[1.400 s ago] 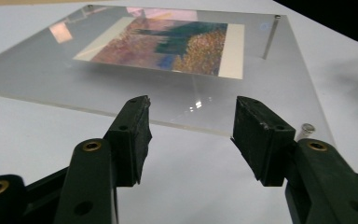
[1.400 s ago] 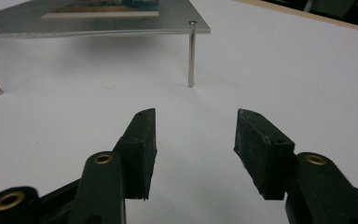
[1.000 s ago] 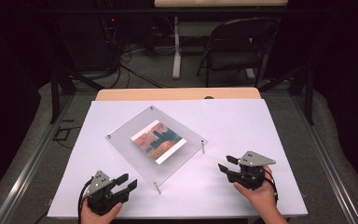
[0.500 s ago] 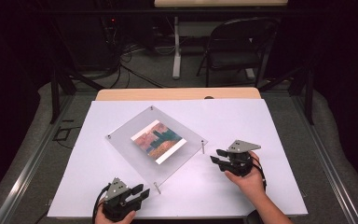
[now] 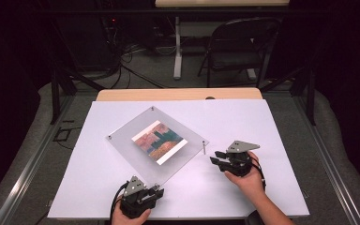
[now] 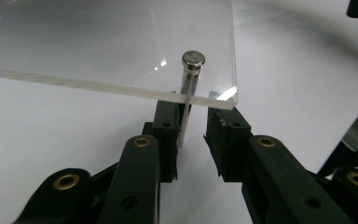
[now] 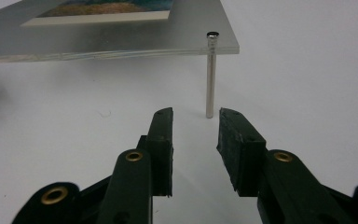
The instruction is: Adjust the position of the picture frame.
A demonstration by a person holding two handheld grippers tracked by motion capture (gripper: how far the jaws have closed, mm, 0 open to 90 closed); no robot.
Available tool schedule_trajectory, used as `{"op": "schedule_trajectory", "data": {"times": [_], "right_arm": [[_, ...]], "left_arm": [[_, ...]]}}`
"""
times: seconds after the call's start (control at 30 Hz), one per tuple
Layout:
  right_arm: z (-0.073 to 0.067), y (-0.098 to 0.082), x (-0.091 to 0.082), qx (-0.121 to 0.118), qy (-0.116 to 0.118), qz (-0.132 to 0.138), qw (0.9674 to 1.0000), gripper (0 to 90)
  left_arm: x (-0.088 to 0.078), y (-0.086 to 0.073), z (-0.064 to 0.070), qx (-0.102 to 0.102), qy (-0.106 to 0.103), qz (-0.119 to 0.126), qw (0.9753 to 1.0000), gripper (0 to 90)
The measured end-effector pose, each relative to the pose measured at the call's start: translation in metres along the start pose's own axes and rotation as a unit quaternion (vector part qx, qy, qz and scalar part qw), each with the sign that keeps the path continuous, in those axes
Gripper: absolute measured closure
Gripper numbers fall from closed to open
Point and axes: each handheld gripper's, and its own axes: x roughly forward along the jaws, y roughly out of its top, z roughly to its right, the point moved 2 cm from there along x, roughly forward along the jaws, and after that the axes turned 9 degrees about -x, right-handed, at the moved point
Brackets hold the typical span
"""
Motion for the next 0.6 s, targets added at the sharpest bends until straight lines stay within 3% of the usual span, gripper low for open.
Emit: {"op": "schedule_trajectory", "data": {"times": [0.2,0.33,0.37,0.6], "right_arm": [[0.000,-0.003,0.004,0.001,0.005,-0.008,1.0000,68.1],[0.002,0.001,0.011,-0.001,0.003,-0.009,1.0000,68.5],[0.002,0.003,0.014,-0.003,0.003,-0.009,1.0000,68.8],[0.001,0.006,0.028,-0.007,0.004,-0.015,0.9999,66.6]], "left_arm": [[0.007,0.002,-0.001,-0.001,0.015,-0.004,0.9999,81.1],[0.008,0.003,-0.001,-0.004,0.011,-0.002,0.9999,84.0],[0.008,0.003,-0.001,0.009,0.010,-0.001,0.9999,84.7],[-0.002,0.006,-0.004,-0.003,0.001,0.006,1.0000,85.1]]}}
